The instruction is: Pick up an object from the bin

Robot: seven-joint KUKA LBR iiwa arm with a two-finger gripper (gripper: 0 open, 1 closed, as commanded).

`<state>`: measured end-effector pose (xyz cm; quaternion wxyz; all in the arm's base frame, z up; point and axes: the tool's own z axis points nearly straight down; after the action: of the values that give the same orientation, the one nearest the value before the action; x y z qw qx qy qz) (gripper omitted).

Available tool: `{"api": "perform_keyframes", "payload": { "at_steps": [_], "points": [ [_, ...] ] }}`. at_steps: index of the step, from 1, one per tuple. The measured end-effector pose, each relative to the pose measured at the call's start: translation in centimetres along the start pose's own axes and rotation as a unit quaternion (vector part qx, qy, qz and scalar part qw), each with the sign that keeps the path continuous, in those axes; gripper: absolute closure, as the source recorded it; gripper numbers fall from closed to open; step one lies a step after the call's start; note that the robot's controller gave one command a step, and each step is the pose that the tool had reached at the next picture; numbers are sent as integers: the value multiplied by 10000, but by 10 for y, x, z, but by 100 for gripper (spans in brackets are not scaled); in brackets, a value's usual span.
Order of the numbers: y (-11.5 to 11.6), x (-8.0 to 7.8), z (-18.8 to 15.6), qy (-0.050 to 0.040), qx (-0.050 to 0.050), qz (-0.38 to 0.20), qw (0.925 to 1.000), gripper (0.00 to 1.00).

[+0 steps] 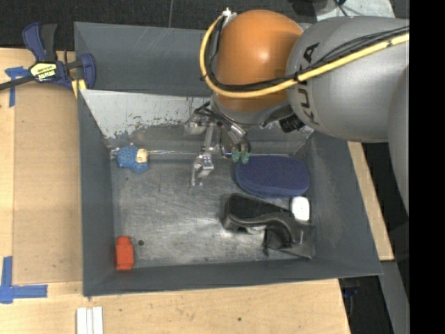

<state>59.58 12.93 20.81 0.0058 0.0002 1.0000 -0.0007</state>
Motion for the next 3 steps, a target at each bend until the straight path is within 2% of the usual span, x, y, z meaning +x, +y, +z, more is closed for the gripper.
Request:
{"api": "perform_keyframes", "payload": {
  "at_steps": [1, 2, 3],
  "points": [
    [-97, 35, 36, 65, 16, 468, 9989, 0],
    [-122, 44, 88, -47, -23, -1003, 9949, 0],
    [-126, 42, 91, -50, -5, -1612, 9869, 0]
  ]
}}
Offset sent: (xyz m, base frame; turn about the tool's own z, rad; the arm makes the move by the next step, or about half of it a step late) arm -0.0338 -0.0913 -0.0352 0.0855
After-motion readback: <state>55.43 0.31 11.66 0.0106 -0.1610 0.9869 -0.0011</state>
